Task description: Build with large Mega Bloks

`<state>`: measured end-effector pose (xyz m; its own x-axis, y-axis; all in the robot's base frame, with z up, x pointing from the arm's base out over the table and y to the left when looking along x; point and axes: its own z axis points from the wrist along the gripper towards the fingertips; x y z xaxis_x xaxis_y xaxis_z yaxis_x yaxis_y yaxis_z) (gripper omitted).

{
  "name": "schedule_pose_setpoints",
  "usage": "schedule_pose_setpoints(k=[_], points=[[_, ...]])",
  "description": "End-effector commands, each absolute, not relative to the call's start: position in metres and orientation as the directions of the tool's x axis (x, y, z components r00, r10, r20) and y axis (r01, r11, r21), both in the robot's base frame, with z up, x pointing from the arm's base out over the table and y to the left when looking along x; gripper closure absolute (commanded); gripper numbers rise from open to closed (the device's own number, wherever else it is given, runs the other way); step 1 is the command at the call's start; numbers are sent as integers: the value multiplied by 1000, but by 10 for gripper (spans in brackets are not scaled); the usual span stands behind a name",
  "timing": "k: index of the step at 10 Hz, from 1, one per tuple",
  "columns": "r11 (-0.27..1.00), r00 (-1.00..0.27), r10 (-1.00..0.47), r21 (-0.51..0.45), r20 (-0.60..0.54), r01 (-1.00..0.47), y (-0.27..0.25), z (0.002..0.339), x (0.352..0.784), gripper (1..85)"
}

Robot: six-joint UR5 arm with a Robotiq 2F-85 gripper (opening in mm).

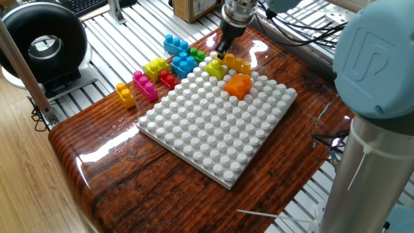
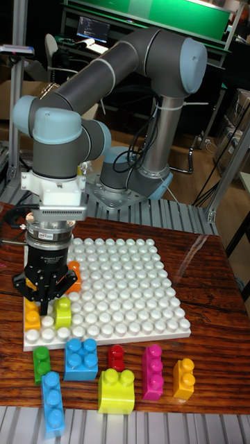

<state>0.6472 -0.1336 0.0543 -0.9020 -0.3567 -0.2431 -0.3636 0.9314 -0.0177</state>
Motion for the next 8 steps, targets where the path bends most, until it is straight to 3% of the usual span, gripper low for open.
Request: schedule_pose_setpoints(k=[1, 5, 8], points=[[930, -901, -358, -13, -244, -366, -146, 57, 632, 847], [938, -914, -339, -10, -223, -346, -148, 57, 625, 833], [944, -930, -322, 6, -177, -329, -133, 69, 628, 673]])
